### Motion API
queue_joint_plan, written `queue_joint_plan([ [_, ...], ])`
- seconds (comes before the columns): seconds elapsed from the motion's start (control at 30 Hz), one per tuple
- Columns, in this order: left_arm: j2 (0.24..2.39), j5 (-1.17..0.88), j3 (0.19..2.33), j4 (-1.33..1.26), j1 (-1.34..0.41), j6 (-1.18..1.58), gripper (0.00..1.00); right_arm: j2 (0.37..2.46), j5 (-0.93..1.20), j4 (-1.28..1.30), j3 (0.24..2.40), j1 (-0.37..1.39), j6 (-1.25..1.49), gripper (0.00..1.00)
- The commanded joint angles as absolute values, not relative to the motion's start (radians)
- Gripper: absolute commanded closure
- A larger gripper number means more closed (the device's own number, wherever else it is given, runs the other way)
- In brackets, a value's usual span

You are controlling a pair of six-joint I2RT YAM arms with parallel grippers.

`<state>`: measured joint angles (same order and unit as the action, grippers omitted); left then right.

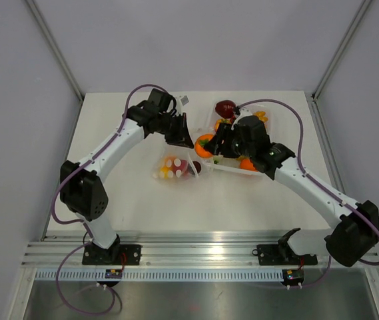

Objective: Place the food in the zip-top bag and seal the zipper
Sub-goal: Place the fake fruit in the zipper food storage bag, then pick up the fake fruit from the bin.

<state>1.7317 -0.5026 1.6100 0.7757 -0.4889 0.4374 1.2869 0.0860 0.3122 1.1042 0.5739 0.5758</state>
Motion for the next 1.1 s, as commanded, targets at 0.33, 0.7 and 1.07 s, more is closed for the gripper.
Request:
queue_joint_plan([
  [0.33, 1.675, -0.571, 1.68, 0.77, -0.483, 0.426, 1.0, 1.462, 0.049, 0.278, 1.195, 0.661, 0.601, 0.33],
  [0.7, 1.661, -0.571, 1.655, 0.762, -0.457, 0.436, 1.0, 1.335, -0.236, 0.37, 1.193, 0.657, 0.535, 0.07],
  [1.07, 1.618, -0.563, 1.626, 0.747, -0.43, 0.451, 1.0, 1.318, -0.227, 0.4, 1.144, 0.341, 0.557, 0.59],
])
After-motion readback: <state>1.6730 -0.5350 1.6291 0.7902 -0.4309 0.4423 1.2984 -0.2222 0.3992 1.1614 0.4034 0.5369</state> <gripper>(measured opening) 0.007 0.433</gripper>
